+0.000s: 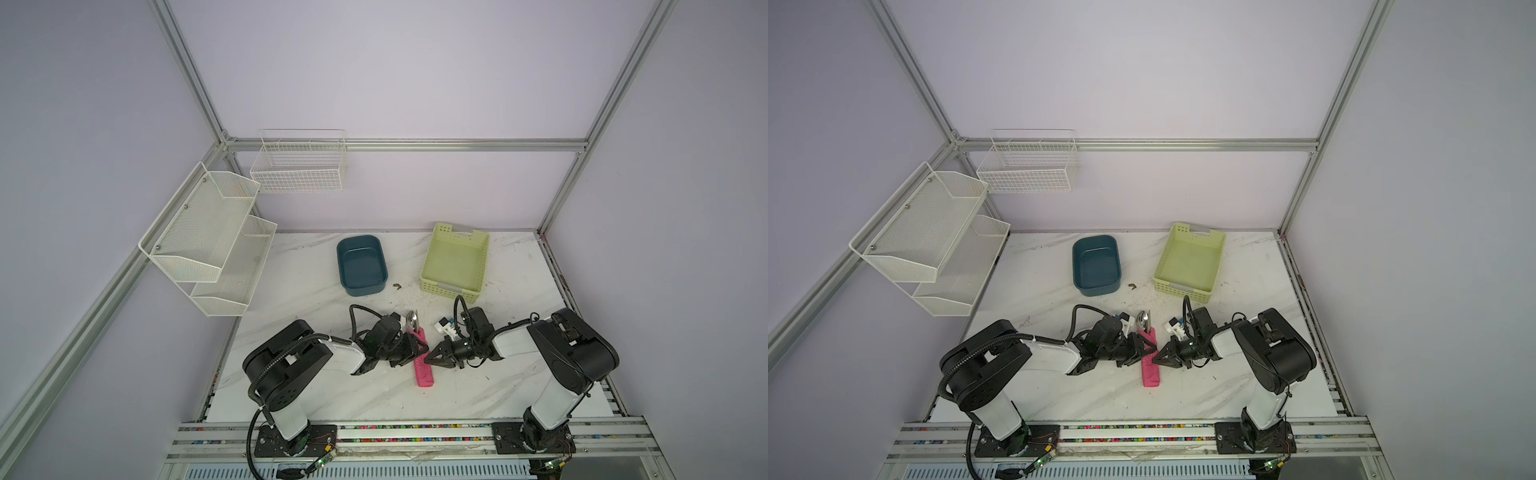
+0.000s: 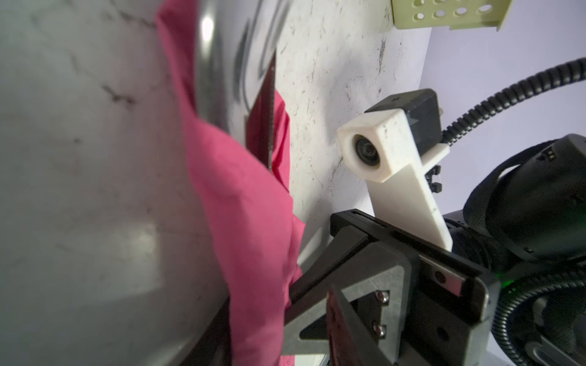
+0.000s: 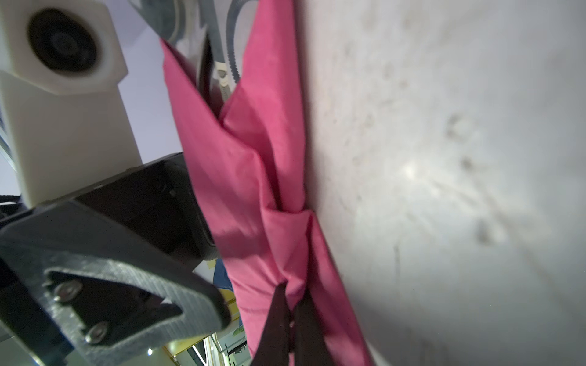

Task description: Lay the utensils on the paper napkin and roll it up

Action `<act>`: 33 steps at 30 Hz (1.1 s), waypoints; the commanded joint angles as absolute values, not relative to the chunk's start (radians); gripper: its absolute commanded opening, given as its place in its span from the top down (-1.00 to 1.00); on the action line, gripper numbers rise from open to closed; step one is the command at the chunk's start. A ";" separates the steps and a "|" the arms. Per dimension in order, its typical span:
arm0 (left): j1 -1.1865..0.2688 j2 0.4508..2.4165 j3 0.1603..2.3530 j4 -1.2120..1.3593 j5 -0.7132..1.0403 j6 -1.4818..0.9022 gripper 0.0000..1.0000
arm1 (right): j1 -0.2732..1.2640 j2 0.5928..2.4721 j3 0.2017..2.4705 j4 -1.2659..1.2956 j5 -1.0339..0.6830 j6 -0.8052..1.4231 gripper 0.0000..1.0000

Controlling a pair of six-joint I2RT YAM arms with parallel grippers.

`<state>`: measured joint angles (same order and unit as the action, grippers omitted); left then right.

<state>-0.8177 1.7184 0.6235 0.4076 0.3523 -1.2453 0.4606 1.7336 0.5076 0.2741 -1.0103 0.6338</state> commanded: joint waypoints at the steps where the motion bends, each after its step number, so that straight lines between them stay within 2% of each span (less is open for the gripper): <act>1: -0.851 1.780 0.655 0.194 0.290 -1.234 0.19 | 0.439 1.815 0.459 0.094 -0.825 0.644 1.00; 9: -0.861 1.795 0.716 0.042 0.255 -1.203 0.34 | 0.437 1.817 0.461 0.090 -0.823 0.641 1.00; 20: -0.861 1.781 0.727 0.034 0.226 -1.178 0.59 | 0.434 1.795 0.469 0.066 -0.812 0.635 0.99; 26: -0.856 1.754 0.719 0.077 0.226 -1.130 0.75 | 0.435 1.716 0.489 0.009 -0.789 0.637 0.80; 33: -0.826 1.702 0.730 0.075 0.230 -1.045 0.87 | 0.435 1.566 0.530 -0.105 -0.749 0.645 0.43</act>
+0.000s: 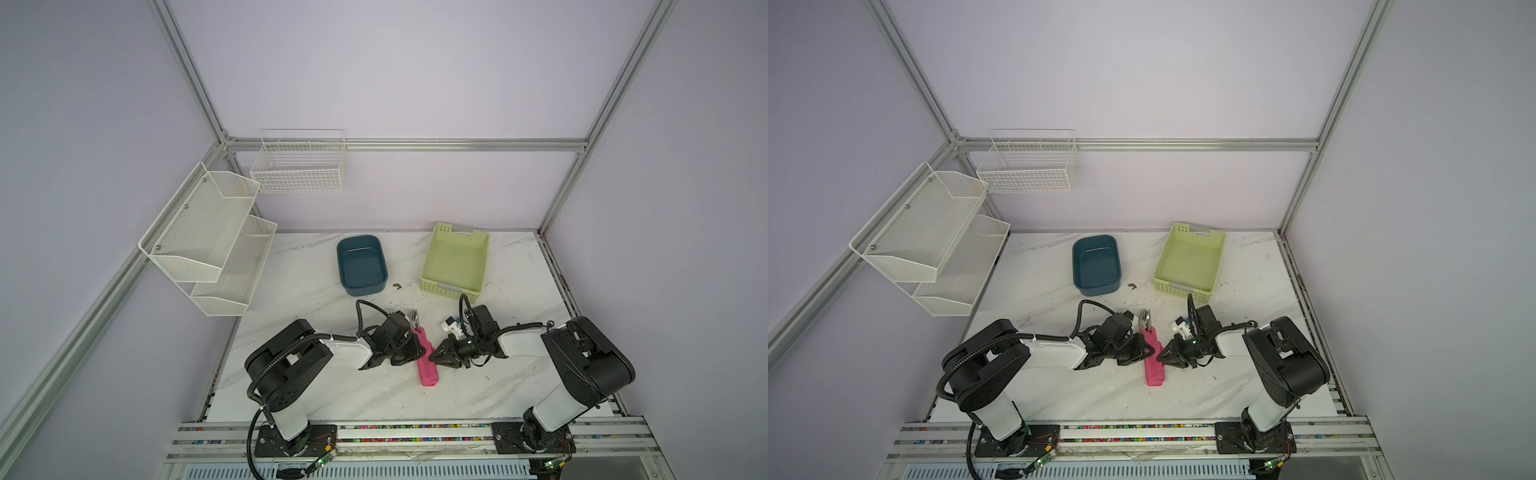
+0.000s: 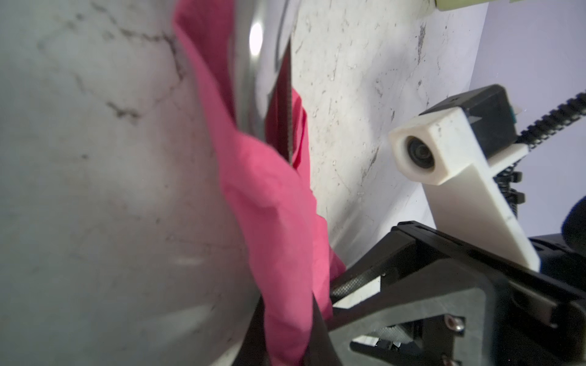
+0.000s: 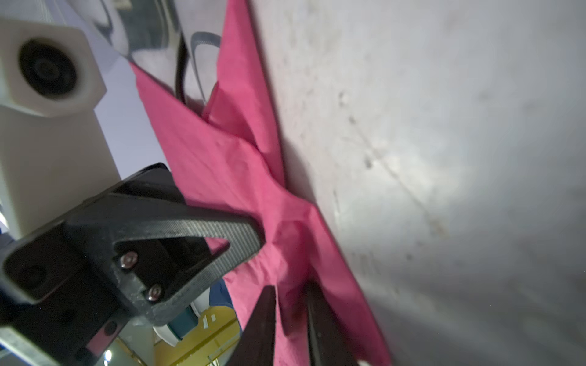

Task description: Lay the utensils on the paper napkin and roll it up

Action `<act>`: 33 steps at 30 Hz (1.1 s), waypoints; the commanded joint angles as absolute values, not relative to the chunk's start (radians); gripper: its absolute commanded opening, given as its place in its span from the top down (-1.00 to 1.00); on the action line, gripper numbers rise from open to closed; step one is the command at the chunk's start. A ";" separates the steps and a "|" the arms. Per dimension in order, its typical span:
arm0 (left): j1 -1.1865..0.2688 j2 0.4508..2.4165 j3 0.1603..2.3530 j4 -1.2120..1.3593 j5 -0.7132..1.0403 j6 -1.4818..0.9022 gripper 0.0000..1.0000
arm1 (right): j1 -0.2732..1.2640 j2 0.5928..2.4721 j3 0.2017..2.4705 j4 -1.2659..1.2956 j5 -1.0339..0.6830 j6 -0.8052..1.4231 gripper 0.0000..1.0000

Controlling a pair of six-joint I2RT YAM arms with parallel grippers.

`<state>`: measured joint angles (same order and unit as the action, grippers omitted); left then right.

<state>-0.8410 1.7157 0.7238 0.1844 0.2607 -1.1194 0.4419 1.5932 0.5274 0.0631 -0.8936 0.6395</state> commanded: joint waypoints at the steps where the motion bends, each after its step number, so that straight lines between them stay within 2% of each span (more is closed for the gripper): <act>1: -0.819 1.692 0.730 0.081 0.231 -1.033 0.88 | 0.433 1.545 0.535 -0.121 -0.739 0.651 0.40; 5: -0.802 1.638 0.732 0.097 0.238 -0.969 0.88 | 0.431 1.459 0.564 -0.190 -0.684 0.667 0.31; 14: -0.778 1.498 0.737 0.098 0.243 -0.814 0.93 | 0.430 1.243 0.650 -0.252 -0.554 0.649 0.26; 23: -0.768 1.300 0.751 0.133 0.276 -0.677 1.00 | 0.430 1.060 0.731 -0.252 -0.506 0.617 0.24; 33: -0.768 1.082 0.819 0.179 0.348 -0.444 1.00 | 0.431 0.770 0.776 -0.037 -0.516 0.475 0.22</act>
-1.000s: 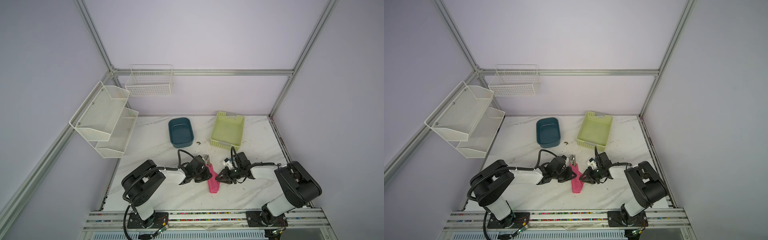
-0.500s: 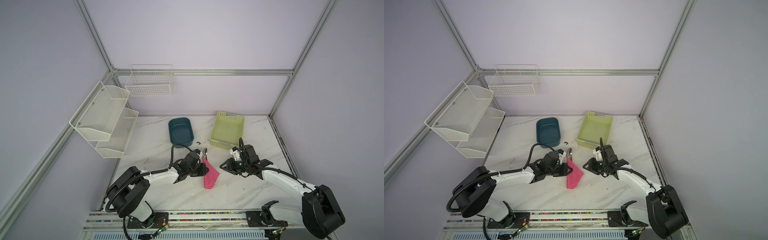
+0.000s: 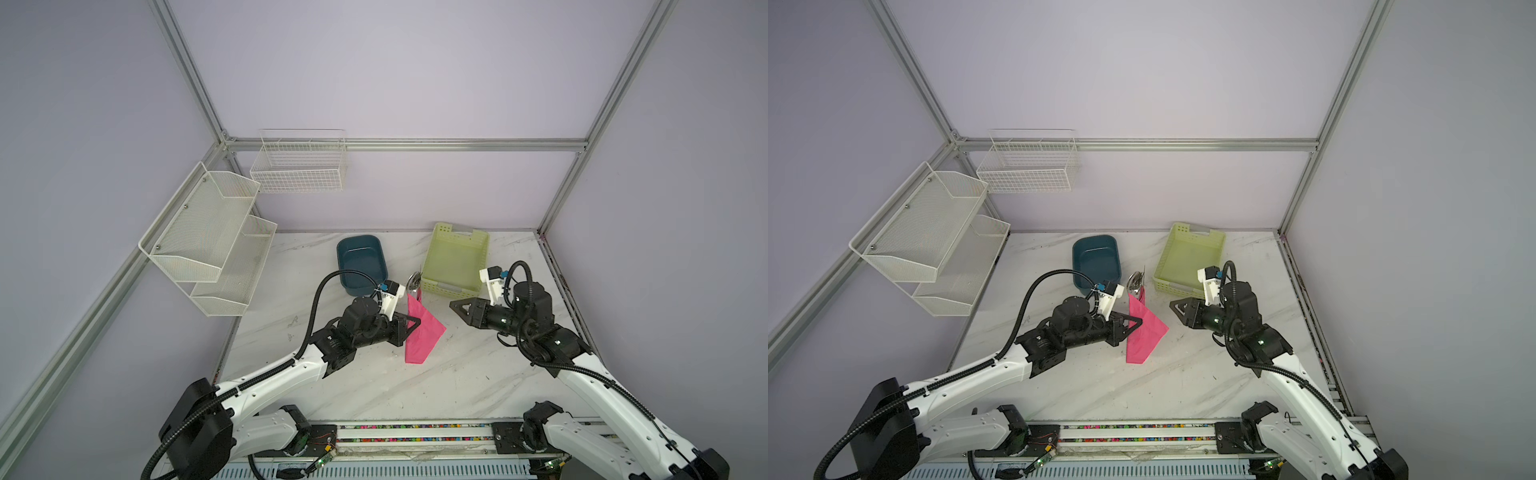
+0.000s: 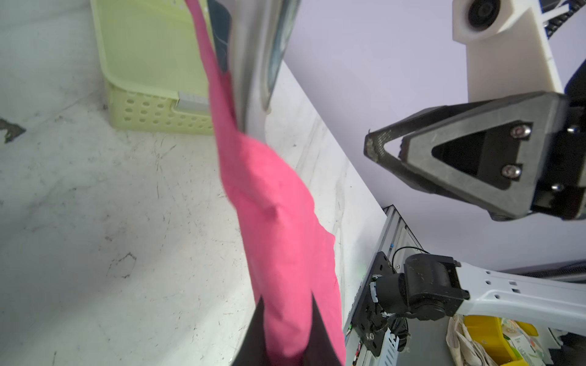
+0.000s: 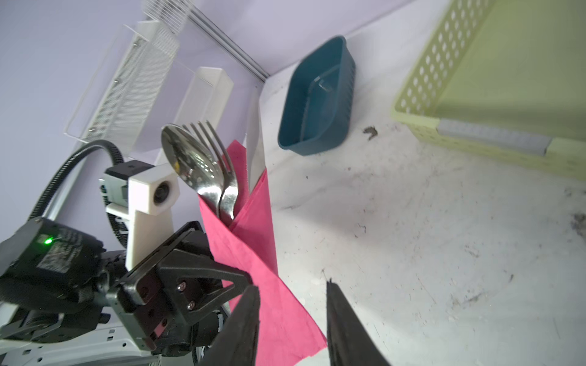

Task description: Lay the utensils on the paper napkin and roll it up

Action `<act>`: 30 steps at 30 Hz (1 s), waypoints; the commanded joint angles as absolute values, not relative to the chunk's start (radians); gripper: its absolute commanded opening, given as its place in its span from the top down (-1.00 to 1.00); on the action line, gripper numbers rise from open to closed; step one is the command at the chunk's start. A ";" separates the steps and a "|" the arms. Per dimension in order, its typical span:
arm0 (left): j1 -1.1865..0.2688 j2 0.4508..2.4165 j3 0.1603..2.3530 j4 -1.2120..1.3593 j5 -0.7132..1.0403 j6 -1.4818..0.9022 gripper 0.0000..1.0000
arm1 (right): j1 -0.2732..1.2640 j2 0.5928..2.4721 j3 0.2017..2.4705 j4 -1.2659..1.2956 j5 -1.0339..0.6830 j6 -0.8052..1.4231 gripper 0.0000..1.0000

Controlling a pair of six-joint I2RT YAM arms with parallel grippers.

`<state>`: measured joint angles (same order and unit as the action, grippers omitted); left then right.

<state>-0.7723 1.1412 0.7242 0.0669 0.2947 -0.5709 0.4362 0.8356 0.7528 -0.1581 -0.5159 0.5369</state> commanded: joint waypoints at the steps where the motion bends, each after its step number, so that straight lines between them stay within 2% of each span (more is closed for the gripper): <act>1: -0.769 1.063 0.826 0.188 0.360 -0.419 1.00 | 0.430 0.743 0.773 -0.001 -0.532 0.466 0.21; 11: -0.770 0.944 0.835 0.458 0.557 -0.307 1.00 | 0.430 0.674 0.790 0.240 -0.805 0.374 0.09; 19: -0.778 0.960 0.923 0.545 0.771 -0.312 1.00 | 0.432 0.688 0.876 0.253 -0.977 0.247 -0.10; 23: -0.786 0.965 0.957 0.545 0.799 -0.299 1.00 | 0.431 0.690 0.918 0.255 -1.014 0.234 -0.30; 30: -0.790 0.973 0.983 0.498 0.775 -0.263 1.00 | 0.435 0.729 0.998 0.169 -0.991 0.204 -0.47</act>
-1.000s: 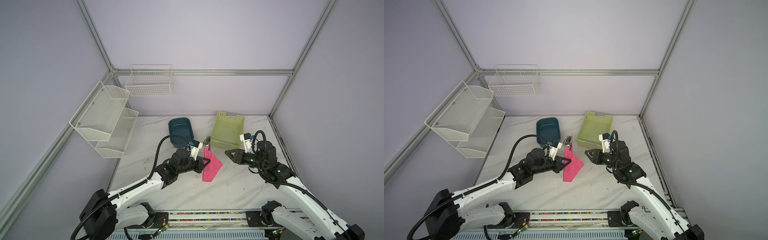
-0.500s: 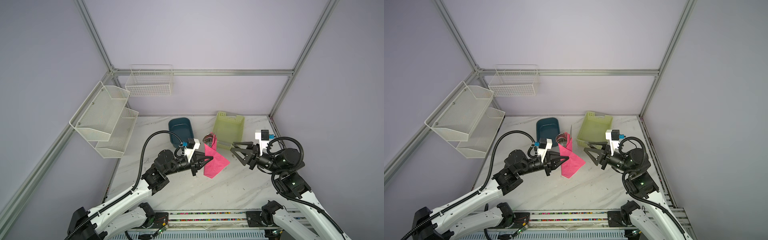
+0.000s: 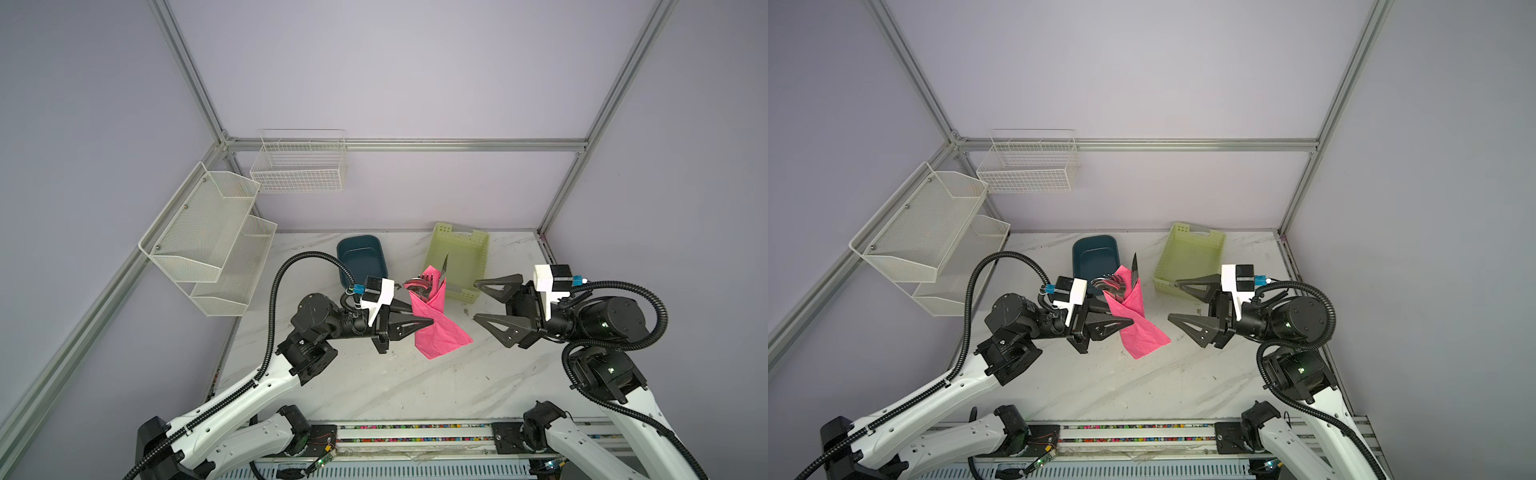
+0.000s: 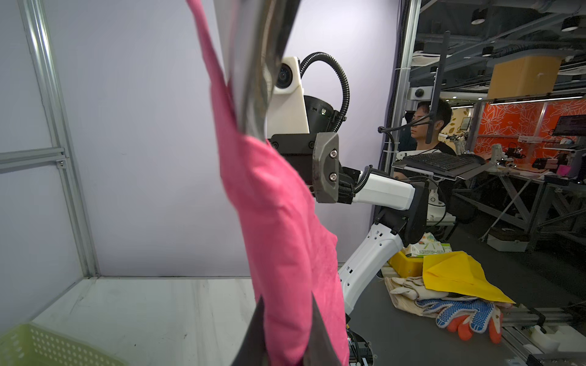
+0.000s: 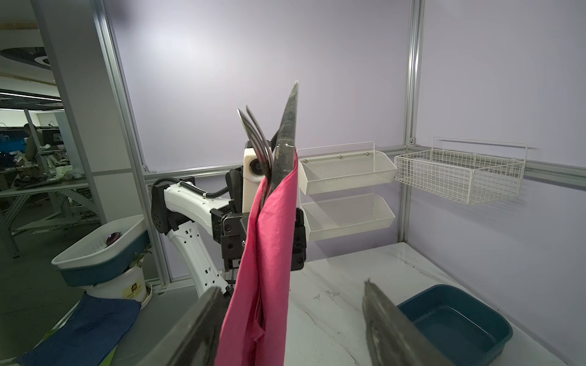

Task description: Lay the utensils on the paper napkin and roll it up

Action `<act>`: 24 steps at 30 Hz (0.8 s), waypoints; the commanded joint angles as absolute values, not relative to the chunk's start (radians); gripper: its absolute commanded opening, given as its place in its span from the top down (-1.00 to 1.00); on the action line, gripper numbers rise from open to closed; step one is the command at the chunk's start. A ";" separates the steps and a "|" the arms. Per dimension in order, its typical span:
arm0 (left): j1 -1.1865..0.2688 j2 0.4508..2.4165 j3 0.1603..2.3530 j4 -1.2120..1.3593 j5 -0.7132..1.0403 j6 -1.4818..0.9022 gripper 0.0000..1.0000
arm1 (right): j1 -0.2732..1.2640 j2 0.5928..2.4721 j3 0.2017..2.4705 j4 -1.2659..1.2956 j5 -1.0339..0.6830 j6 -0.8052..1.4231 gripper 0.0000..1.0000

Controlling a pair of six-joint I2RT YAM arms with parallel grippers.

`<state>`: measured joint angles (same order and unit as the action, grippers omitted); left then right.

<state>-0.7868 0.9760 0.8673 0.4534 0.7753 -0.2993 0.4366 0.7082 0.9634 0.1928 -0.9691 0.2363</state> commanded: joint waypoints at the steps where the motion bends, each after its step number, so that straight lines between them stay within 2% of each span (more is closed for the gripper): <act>1: -0.791 0.973 0.984 0.488 0.764 -0.254 1.00 | 0.437 0.741 1.012 0.152 -0.993 0.203 -0.48; 14: -0.792 0.966 0.999 0.366 0.657 -0.220 1.00 | 0.492 0.867 1.105 -0.042 -1.040 0.072 -0.53; 24: -0.792 0.953 0.996 0.318 0.613 -0.193 1.00 | 0.661 0.983 1.153 -0.095 -1.004 -0.011 -0.54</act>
